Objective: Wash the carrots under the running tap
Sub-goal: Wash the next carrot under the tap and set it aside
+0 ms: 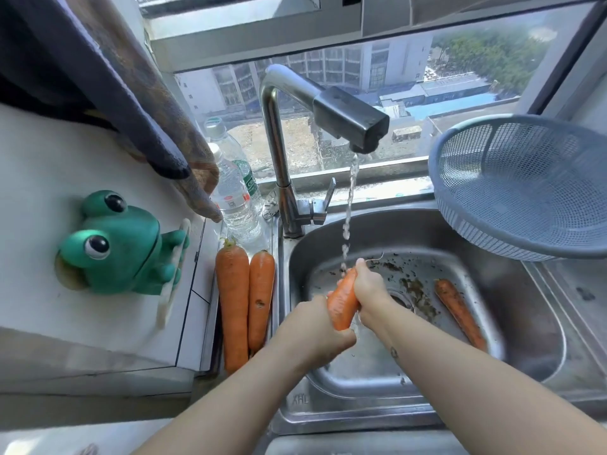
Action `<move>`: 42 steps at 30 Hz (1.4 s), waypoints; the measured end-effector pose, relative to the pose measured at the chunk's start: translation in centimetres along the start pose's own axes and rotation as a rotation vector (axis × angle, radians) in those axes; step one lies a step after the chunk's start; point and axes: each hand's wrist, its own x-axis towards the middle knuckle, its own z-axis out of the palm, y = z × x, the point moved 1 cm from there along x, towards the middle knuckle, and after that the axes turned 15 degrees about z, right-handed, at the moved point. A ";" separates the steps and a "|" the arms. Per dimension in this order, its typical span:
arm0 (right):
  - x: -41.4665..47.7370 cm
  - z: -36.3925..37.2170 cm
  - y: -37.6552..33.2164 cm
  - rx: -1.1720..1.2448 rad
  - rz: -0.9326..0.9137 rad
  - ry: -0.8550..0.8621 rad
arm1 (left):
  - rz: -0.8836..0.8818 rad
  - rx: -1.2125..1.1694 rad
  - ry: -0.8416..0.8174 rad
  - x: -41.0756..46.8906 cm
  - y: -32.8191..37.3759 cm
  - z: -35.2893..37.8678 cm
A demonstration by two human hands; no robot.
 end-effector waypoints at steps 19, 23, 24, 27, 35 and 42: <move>-2.3 -1.3 -0.4 0.136 0.054 -0.506 | -0.287 -0.980 -0.120 -0.6 -2.5 -2.3; -2.8 -1.2 -0.5 0.121 0.038 -0.517 | -0.345 -1.078 -0.169 -1.0 -2.5 -2.1; -2.8 -0.9 -0.6 0.123 0.029 -0.470 | -0.306 -1.002 -0.169 -0.9 -2.2 -1.9; -2.8 0.0 -1.0 0.200 0.041 -0.337 | -0.162 -0.688 -0.132 -0.6 -1.4 -1.3; -3.6 -1.7 -1.2 0.068 0.043 -0.541 | -0.190 -0.645 -0.154 -0.8 -3.5 -2.0; -2.9 -0.8 -1.4 0.082 -0.037 -0.313 | -0.090 -0.368 -0.058 -0.5 -2.2 -0.7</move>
